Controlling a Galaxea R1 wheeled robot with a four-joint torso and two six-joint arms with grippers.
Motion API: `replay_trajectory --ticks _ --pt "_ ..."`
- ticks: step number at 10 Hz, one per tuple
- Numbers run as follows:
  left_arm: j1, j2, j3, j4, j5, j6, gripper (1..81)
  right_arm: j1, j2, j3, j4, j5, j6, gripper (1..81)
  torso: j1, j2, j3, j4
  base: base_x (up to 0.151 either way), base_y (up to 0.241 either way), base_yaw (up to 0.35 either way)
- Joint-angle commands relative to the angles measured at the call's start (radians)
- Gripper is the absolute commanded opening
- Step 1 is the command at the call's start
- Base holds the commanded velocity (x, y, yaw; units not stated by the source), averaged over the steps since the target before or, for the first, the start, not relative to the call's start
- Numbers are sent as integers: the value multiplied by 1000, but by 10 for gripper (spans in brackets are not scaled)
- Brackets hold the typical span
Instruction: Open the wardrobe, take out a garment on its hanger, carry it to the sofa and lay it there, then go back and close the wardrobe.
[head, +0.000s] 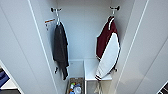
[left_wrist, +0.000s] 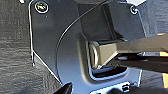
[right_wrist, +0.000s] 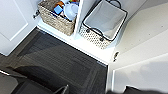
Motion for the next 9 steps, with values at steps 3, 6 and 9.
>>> replay_trajectory --ticks 3,6,9 --pt "-18 10 -2 15 41 6 811 5 -100 114 231 125 115 811 0 0 0 0 0 0 0" --pt "-19 9 -2 13 38 32 811 -120 -157 14 311 328 178 811 0 0 0 0 0 0 0" --pt "-22 6 -2 13 41 41 811 -246 -149 -194 427 561 193 811 0 0 0 0 0 0 0"
